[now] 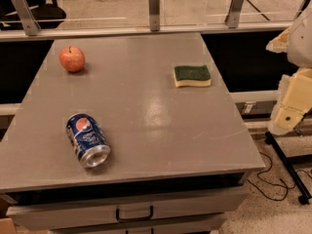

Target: Pick sponge

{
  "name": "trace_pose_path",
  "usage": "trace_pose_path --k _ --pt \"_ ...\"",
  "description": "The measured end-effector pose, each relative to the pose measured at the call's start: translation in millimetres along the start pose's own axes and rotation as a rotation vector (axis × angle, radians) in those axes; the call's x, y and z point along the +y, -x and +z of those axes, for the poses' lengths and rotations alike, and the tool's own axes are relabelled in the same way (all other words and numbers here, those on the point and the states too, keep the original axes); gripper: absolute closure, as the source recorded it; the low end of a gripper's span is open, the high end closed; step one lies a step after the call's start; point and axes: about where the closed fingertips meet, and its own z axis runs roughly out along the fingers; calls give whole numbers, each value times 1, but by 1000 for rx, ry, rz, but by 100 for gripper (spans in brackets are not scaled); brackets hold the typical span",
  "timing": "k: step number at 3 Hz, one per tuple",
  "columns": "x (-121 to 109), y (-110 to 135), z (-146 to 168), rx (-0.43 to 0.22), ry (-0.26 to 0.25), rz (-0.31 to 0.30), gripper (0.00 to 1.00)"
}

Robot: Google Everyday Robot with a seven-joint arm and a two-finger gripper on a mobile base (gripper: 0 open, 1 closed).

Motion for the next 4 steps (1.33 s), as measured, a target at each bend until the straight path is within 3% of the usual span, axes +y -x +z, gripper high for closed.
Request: trace_pose_path --k 1,2,3,4 --pt "0 0 0 0 0 0 0" --pt "-32 32 22 -61 -23 -57 0" --pt "-88 83 58 -161 -31 -123 0" --pt "-137 121 95 -231 -33 -143 0"
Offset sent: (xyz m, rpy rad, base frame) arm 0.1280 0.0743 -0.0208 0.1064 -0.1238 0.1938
